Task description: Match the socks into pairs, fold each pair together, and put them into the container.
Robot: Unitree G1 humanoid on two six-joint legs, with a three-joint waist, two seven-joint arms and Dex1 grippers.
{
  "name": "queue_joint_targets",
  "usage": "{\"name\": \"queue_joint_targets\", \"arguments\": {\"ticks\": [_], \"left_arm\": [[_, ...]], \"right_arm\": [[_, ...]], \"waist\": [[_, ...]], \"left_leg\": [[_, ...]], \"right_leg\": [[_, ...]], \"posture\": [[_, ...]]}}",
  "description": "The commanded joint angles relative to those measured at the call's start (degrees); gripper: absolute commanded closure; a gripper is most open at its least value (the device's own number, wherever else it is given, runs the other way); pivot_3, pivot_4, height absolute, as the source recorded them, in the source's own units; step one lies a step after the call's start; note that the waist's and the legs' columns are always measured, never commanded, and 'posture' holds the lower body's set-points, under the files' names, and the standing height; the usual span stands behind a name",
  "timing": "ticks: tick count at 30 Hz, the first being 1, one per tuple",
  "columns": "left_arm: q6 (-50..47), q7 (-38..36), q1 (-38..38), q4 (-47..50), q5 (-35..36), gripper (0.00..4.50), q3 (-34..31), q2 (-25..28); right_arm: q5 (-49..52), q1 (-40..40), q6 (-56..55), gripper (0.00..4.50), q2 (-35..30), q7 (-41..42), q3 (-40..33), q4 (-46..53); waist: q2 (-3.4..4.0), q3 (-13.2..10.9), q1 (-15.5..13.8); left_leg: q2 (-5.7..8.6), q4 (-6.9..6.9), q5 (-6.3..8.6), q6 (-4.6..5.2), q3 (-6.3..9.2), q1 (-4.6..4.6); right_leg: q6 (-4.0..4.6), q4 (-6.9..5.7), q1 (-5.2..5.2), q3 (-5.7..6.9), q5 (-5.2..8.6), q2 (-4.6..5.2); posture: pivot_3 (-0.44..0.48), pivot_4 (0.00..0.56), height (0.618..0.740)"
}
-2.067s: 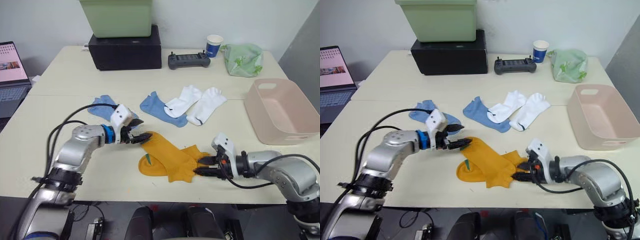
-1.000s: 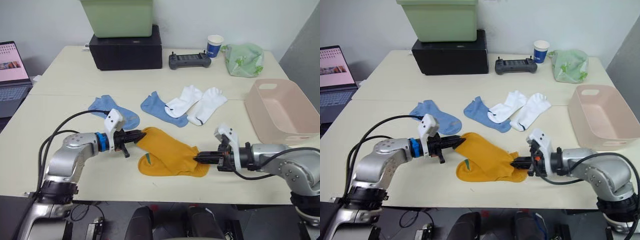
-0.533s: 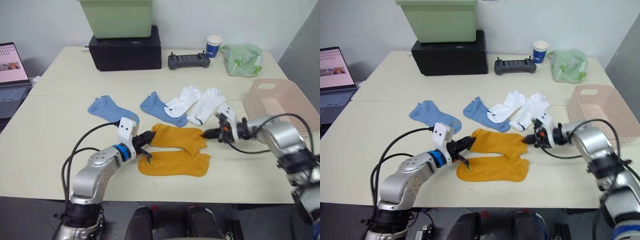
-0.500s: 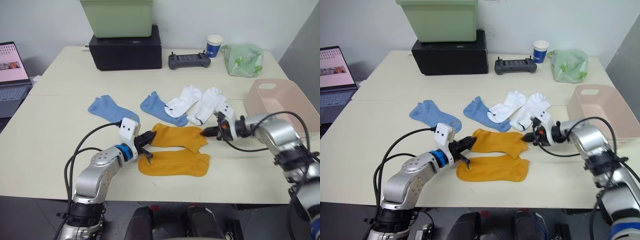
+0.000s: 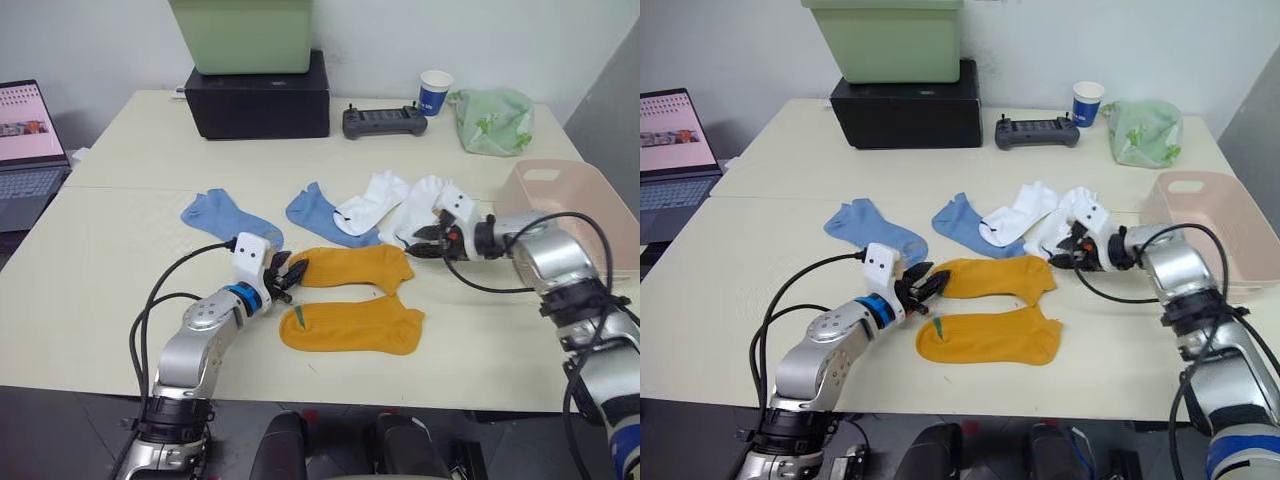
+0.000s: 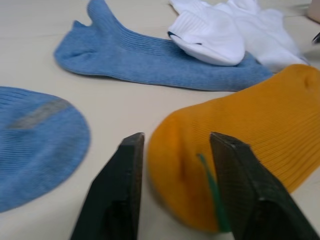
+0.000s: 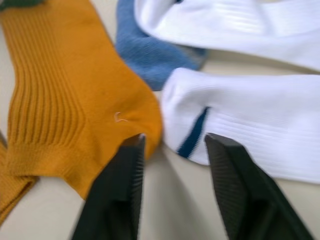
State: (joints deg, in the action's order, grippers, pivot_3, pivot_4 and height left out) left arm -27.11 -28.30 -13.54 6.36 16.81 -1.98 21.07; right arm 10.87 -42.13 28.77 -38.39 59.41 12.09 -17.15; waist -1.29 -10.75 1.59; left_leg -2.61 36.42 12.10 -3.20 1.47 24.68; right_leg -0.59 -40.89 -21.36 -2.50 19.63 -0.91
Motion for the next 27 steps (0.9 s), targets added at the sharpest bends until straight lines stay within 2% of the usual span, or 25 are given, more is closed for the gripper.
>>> {"name": "queue_joint_targets", "arguments": {"ticks": [1,3,7,10,18,26,27], "left_arm": [[5.0,-6.23,0.51,2.03,0.91,1.09,-2.24,4.66],[11.39,-13.38,2.31,2.44,-0.96,1.09,-0.46,9.74],[18.51,-22.14,4.43,0.33,-1.27,1.09,0.3,15.69],[26.06,-26.9,4.41,-3.84,-4.92,1.09,2.57,19.28],[35.51,-26.29,-2.82,-14.43,-11.65,1.09,7.93,16.02],[42.68,-25.71,-6.53,-22.22,-15.4,1.09,10.7,13.43],[43.7,-25.56,-7.18,-23.68,-16.2,1.27,11.12,13.22]], "right_arm": [[3.54,4.77,1.92,2.01,-1.64,-0.1,-4.19,13.71],[4.96,9.1,3.95,2.01,-1.29,-1.32,-4.84,21.72],[6.32,16.17,9.6,2.01,1.72,-6.78,-4.25,33.2],[4.29,19.94,10.13,2.01,3.44,-10.39,-1.9,37.59],[-4.79,21.13,4.43,2.01,5.64,-17.18,4.77,34.37],[-8.84,20.48,0.19,2.01,5.34,-16.7,6.82,30.47],[-9.64,20.3,-0.83,2.19,5.56,-17.21,6.81,29.49]], "waist": [[0.01,0.0,0.07],[0.01,0.01,0.32],[0.03,0.02,0.31],[0.03,0.02,0.2],[0.03,0.02,0.11],[0.04,0.02,0.14],[0.04,0.03,0.09]], "left_leg": [[-0.01,0.0,0.0,0.0,0.01,0.01],[-0.02,-0.01,0.0,0.0,-0.02,-0.03],[-0.02,-0.06,-0.03,-0.06,-0.03,-0.15],[0.0,-0.07,-0.03,-0.05,-0.04,-0.14],[0.06,-0.05,-0.02,-0.03,-0.07,-0.07],[0.02,-0.04,-0.02,-0.03,-0.01,-0.06],[0.05,-0.03,-0.02,-0.03,-0.03,-0.08]], "right_leg": [[0.0,0.0,0.0,0.01,0.0,-0.01],[0.0,-0.02,0.01,-0.03,0.0,-0.01],[0.0,-0.09,0.04,-0.07,0.0,-0.01],[0.0,-0.06,0.05,-0.04,0.01,-0.01],[-0.01,-0.03,0.0,-0.02,0.01,-0.02],[-0.01,-0.11,0.0,0.01,0.01,-0.04],[-0.01,-0.11,0.02,0.01,0.01,-0.04]], "posture": [[0.0,0.15,0.74],[0.0,0.15,0.74],[0.0,0.15,0.74],[0.0,0.15,0.74],[0.0,0.15,0.74],[0.0,0.15,0.74],[0.0,0.15,0.74]]}}
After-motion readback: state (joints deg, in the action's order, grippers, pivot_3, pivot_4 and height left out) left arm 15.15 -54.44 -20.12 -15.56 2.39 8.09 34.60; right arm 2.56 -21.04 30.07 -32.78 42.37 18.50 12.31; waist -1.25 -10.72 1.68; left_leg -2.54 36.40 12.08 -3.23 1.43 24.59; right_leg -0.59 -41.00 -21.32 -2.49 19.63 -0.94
